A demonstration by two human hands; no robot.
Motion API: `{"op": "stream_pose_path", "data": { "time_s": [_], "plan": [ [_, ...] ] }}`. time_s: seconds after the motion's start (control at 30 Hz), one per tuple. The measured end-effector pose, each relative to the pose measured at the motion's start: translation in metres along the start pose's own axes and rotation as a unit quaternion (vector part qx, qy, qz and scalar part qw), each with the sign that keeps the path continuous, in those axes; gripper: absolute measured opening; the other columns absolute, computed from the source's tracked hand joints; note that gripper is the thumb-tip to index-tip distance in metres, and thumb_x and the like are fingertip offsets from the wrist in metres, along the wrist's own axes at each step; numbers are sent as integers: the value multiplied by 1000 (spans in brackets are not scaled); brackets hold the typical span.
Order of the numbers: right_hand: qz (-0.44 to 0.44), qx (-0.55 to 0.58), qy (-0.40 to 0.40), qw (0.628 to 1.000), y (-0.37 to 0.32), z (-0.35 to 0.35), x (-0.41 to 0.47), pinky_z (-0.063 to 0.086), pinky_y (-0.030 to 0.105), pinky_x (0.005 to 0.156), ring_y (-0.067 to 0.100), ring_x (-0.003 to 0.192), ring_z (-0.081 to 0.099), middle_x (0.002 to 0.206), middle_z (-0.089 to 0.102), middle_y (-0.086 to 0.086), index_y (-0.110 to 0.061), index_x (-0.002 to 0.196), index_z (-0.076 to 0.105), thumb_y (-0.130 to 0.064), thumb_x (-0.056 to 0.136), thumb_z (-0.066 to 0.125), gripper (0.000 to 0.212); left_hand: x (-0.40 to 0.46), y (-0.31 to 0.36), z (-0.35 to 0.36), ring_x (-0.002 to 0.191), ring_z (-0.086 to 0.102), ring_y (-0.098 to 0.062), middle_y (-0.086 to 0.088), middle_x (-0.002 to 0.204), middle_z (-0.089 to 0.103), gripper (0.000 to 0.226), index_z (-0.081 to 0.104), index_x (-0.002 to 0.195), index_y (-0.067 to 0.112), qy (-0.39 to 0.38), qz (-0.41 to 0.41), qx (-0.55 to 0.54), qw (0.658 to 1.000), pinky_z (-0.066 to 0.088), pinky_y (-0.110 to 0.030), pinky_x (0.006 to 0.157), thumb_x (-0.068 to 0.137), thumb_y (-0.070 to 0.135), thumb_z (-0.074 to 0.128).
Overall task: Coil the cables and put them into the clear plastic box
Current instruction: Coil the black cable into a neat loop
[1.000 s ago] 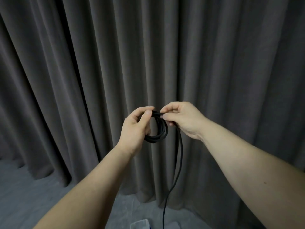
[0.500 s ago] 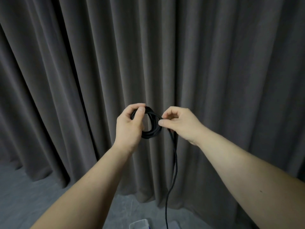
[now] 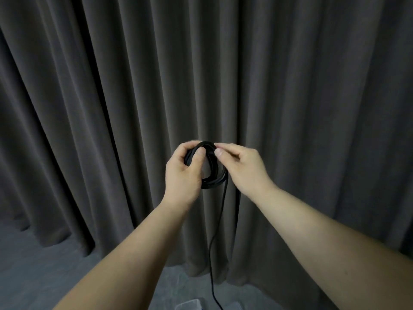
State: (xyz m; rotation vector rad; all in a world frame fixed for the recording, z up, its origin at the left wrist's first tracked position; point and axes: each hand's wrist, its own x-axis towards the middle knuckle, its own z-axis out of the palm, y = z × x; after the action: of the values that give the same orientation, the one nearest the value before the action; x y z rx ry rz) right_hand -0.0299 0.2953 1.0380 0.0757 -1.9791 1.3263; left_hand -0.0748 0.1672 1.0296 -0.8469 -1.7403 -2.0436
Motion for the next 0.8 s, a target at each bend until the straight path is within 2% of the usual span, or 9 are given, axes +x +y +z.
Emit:
{"op": "stream_pose_path", "data": {
  "time_s": [0.13,0.27,0.37,0.43,0.5,0.57,0.63,0.73,0.8],
  "plan": [
    [-36,-69,39,996,5,2,-5,51,22,82,5,88,67,98,71,-9,-22,111,71,-24,91,63,23,1,3,2,77,56,-10,7,83,61,20,64,107,38,4,-11,-19,1000,52,-45,87,88,35,62],
    [-28,-88,9,996,6,5,-11,40,20,101,4,117,54,128,60,-6,-25,134,55,-27,100,44,35,-3,16,12,58,51,-6,5,69,57,15,64,106,29,-12,-25,-84,996,47,-25,58,94,21,61],
    [3,5,-38,999,-2,6,-12,35,5,96,-19,110,49,134,50,-14,-23,144,40,-25,103,35,41,-1,22,12,48,48,-4,10,57,55,15,61,111,20,-25,-28,-99,994,42,-21,53,98,16,55],
    [-16,-13,-33,999,-6,6,-9,35,8,97,-9,113,51,135,52,-11,-23,142,42,-27,104,33,40,2,23,12,47,47,-3,12,57,52,20,59,117,15,-34,-36,-97,994,40,-20,53,99,20,52],
    [-39,-60,8,997,-6,6,-7,37,7,93,3,113,53,126,59,-11,-27,134,51,-31,103,34,35,2,23,12,50,41,-4,12,57,45,26,57,120,13,-53,-51,-107,992,38,-23,55,101,28,47],
    [-49,-84,52,994,-6,4,-4,39,6,85,3,105,56,112,64,-13,-28,124,58,-34,102,36,31,2,21,11,56,44,-7,8,60,46,30,56,121,15,-73,-44,-101,991,41,-26,61,101,35,45],
    [-58,-106,69,990,-5,1,-2,43,14,84,7,99,60,104,68,-10,-26,118,62,-34,101,38,30,-2,18,9,64,51,-9,7,66,51,37,54,125,17,-93,-33,-92,991,48,-29,70,95,38,46],
    [-69,-124,74,987,-5,0,-2,43,19,79,9,90,61,94,69,-7,-23,113,64,-34,101,39,30,-8,16,7,67,56,-10,8,66,54,30,51,129,17,-99,-23,-74,992,52,-35,80,101,28,45],
    [-56,-133,58,988,-5,1,-3,42,23,72,12,81,60,84,67,-5,-24,111,62,-36,100,39,27,-8,17,8,58,53,-7,9,59,53,24,52,125,17,-75,-21,-64,995,55,-36,74,103,20,43]
  ]
}}
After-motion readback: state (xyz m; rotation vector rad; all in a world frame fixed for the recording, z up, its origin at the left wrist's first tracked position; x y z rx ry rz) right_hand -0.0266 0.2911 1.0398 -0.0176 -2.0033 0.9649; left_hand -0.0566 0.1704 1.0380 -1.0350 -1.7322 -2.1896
